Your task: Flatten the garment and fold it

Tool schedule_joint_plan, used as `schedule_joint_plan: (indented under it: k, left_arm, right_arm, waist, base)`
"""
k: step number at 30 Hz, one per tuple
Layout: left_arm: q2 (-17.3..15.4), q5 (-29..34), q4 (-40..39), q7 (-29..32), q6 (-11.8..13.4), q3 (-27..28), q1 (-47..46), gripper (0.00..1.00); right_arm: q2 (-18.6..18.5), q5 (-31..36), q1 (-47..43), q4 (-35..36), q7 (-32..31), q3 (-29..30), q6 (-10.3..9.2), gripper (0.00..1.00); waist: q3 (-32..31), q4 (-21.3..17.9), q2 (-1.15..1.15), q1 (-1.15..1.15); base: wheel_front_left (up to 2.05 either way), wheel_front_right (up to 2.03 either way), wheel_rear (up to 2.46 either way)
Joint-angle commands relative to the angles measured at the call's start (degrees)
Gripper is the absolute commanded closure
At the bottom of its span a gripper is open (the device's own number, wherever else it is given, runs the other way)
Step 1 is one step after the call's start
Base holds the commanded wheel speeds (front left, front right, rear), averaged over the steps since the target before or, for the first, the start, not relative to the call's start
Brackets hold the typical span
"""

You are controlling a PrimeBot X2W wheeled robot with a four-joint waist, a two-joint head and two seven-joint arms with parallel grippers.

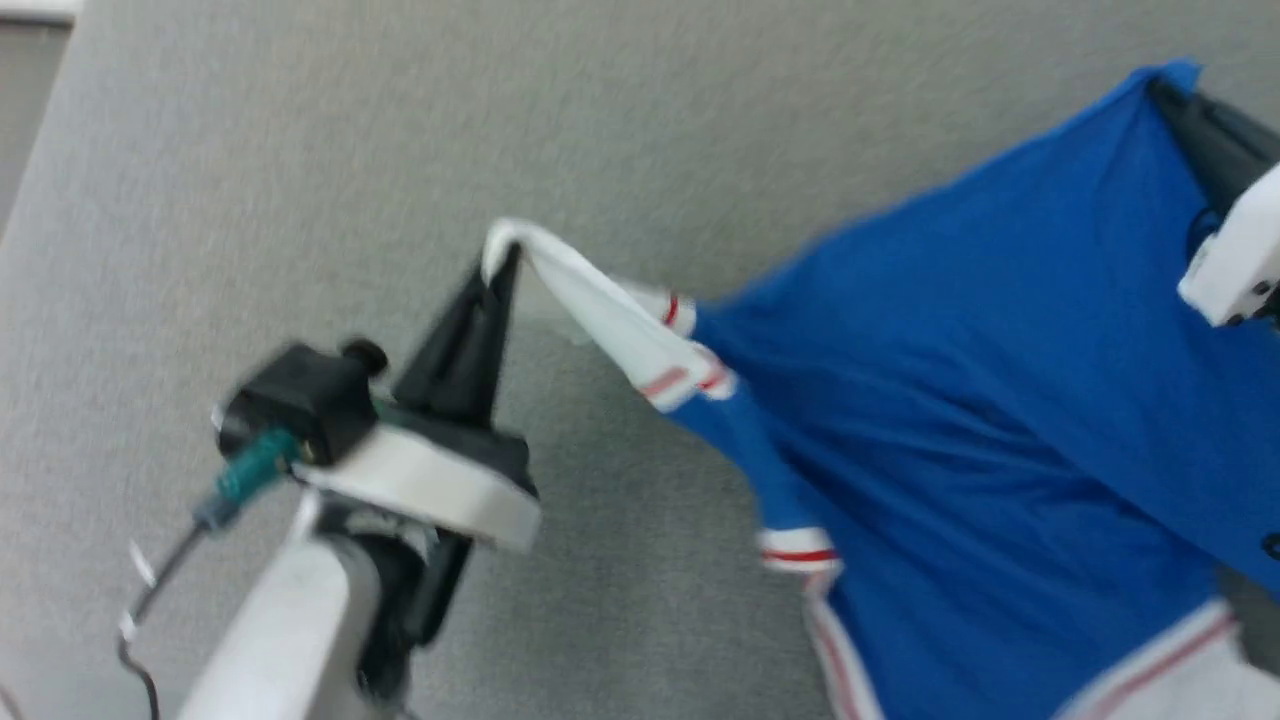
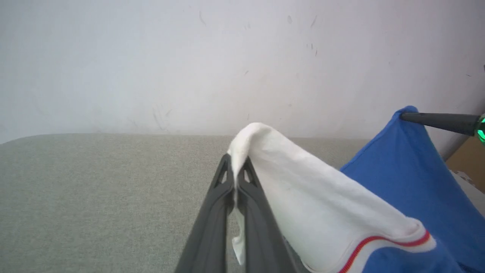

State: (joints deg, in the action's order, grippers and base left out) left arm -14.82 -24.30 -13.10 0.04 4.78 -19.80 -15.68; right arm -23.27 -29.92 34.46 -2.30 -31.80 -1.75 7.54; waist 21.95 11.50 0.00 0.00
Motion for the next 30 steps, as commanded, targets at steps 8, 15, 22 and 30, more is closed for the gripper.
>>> schedule_joint_plan:
  k: [8, 15, 22, 30]
  left_arm:
    - [-4.23, 3.6, 5.03, 6.35, -2.24, 1.21, -18.08, 1.0]
    - [-5.34, 2.87, 11.6, 10.75, -4.98, 1.7, -29.79, 1.0]
    - [-6.32, 2.88, 17.33, 13.44, -5.66, 3.67, -42.69, 1.0]
    - [-5.8, 1.03, 22.23, 19.13, -5.49, 4.54, -52.83, 1.0]
  right_arm:
    - [4.53, 3.34, 2.54, 0.31, 6.49, 4.41, -0.05, 1.0]
    - [6.13, 4.06, 7.53, -0.56, 6.12, 3.88, -0.05, 1.0]
    - [7.81, 4.26, 16.57, -3.5, 4.96, 3.81, -0.05, 1.0]
    - [9.5, 2.71, 24.04, -5.6, 0.04, 2.02, -0.05, 1.0]
  waist:
    - [-15.31, -10.12, 0.0, 0.0]
    - [-18.2, -12.82, 0.0, 0.0]
    - [-19.33, -15.04, 0.0, 0.0]
    - [-16.68, -16.64, 0.0, 0.0]
  base:
    - [0.0, 0.0, 0.0]
    - [0.0, 0.0, 0.0]
    - [0.0, 0.0, 0.0]
    - [0.0, 0.0, 0.0]
